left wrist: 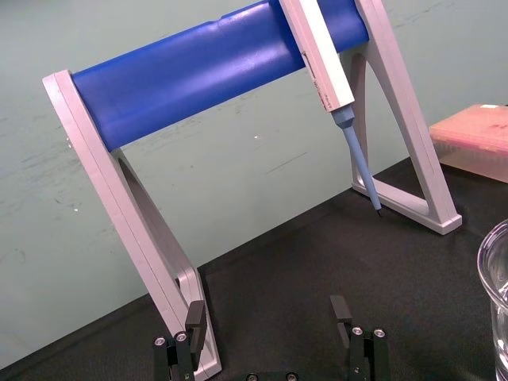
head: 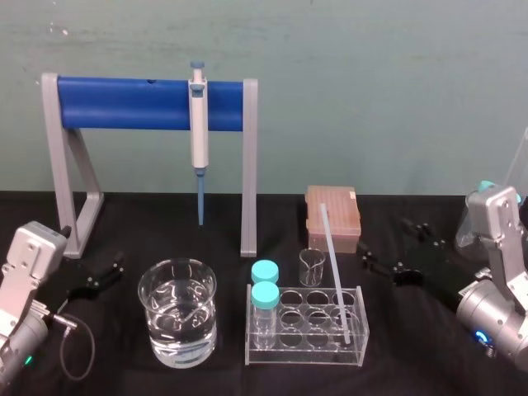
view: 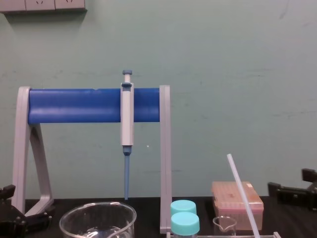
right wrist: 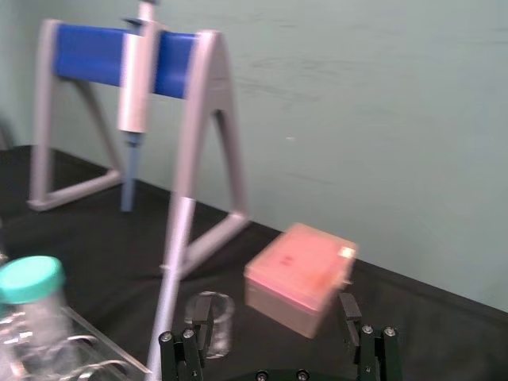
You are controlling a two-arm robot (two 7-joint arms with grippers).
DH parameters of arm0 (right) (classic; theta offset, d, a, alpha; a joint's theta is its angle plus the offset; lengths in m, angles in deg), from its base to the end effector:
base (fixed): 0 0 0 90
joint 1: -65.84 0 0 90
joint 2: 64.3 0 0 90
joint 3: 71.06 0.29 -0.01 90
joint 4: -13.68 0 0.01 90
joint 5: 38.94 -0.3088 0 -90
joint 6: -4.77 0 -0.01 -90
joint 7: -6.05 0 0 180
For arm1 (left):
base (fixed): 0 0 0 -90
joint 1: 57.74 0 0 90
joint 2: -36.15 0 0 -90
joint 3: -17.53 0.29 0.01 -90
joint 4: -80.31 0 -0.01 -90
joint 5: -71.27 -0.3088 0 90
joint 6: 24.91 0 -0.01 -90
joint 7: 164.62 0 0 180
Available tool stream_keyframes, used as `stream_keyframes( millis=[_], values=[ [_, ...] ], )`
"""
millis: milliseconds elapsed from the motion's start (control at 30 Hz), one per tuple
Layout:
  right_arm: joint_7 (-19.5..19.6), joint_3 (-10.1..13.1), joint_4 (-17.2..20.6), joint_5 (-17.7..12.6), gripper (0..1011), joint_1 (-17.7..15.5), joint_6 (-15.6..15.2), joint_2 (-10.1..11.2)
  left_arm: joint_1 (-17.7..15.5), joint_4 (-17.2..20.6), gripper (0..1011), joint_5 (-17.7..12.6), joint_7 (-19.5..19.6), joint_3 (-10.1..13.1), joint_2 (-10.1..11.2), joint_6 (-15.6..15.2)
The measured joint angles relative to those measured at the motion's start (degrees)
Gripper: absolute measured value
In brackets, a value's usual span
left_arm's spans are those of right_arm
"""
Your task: Pick up the stirring rod with one hand, then place it down.
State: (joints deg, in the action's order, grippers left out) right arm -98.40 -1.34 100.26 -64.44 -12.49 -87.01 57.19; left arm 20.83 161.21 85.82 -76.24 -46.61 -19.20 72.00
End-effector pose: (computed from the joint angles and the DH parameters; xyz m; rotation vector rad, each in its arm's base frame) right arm 0.3680 -0.0698 -0.2626 -0.1523 -0.0525 -1.0488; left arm 0.3581 0.0827 -0.3023 0.3045 -0.2851 1.2480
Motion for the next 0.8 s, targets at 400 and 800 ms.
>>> stream_keyframes(
  millis=[400, 800],
  values=[
    [9.88, 2.34, -1.88, 6.72, 1003, -2.71, 6.04, -4.83, 0.00, 0.00, 1005, 0.00, 0.00, 0.00, 0.00, 0.00],
    [9.98, 2.52, -2.69, 7.44, 1003, -2.48, 6.70, -5.53, 0.00, 0.00, 1005, 0.00, 0.00, 0.00, 0.00, 0.00]
  ],
)
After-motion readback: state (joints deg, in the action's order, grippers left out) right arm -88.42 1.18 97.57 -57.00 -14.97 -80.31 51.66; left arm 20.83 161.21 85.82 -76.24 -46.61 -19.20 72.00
